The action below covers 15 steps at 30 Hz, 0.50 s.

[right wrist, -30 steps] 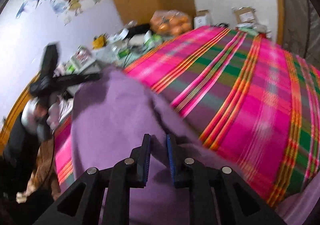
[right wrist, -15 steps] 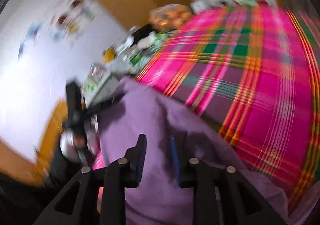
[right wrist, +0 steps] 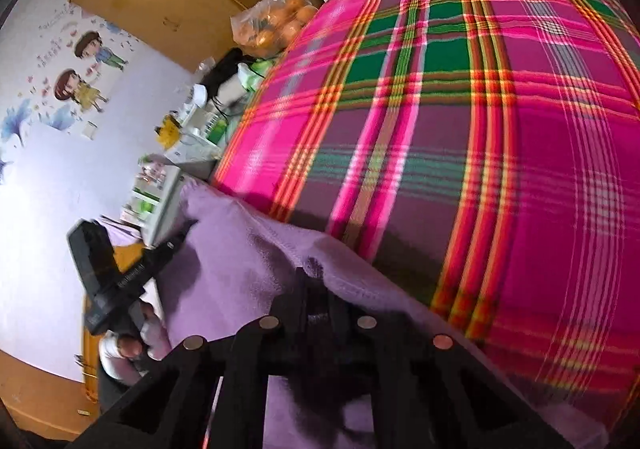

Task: Fold clothes

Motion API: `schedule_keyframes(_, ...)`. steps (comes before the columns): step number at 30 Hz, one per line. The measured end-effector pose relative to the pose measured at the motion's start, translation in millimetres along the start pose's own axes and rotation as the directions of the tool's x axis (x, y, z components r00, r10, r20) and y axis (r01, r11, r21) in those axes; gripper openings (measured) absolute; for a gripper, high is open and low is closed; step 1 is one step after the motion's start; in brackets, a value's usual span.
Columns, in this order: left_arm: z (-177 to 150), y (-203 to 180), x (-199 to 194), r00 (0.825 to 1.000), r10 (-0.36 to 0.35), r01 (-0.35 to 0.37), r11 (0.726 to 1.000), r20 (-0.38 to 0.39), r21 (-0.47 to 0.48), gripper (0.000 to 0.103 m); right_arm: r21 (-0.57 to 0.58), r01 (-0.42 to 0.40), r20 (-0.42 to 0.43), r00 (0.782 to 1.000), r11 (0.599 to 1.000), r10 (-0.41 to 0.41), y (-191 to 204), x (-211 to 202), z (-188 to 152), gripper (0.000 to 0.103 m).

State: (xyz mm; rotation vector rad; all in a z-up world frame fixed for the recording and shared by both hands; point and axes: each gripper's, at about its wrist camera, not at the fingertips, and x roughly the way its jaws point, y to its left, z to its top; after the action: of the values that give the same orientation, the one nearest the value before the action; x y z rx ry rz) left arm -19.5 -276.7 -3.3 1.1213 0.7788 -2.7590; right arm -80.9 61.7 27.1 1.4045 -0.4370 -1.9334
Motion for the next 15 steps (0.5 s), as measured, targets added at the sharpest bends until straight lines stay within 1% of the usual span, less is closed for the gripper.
schedule_keyframes(4, 0.1, 2.1, 0.8, 1.0, -0.014, 0.014, 1.0, -0.001, -0.011, 0.011, 0.042, -0.055, 0.069, 0.996, 0.998, 0.052, -8.7, -16.2, 11.7, 0.008)
schedule_keyframes(5, 0.0, 2.5, 0.9, 1.0, -0.017, 0.017, 1.0, -0.001, -0.013, 0.011, 0.054, -0.065, 0.074, 0.995, 0.996, 0.061, -10.3, -16.1, 14.9, 0.008)
schedule_keyframes(8, 0.2, 3.0, 0.9, 1.0, -0.021, 0.021, 1.0, -0.001, -0.014, 0.011, 0.099, -0.058, 0.043, 0.998, 0.993, 0.053, -20.2, -3.2, 22.2, 0.008)
schedule_keyframes(10, 1.0, -0.3, 0.0, 1.0, -0.006, 0.006, 1.0, -0.007, 0.015, 0.012, 0.155, -0.057, 0.003, 0.998, 0.986, 0.057, -30.4, 8.4, 22.4, 0.008)
schedule_keyframes(11, 1.5, -2.3, -0.9, 1.0, 0.003, -0.002, 1.0, -0.01, 0.03, 0.012, 0.173, -0.07, 0.003, 0.998, 0.982, 0.07, -33.5, 9.2, 22.0, 0.009)
schedule_keyframes(12, 3.1, -4.4, -3.1, 1.0, 0.011, -0.011, 0.999, -0.013, 0.041, 0.012, 0.171, -0.072, 0.006, 0.997, 0.983, 0.072, -32.9, 6.5, 21.5, 0.01)
schedule_keyframes(15, 14.8, -5.6, -12.4, 1.0, 0.0, 0.0, 0.999, 0.006, 0.035, 0.013, 0.145, -0.067, 0.017, 0.998, 0.987, 0.066, -28.4, -0.3, 20.4, 0.011)
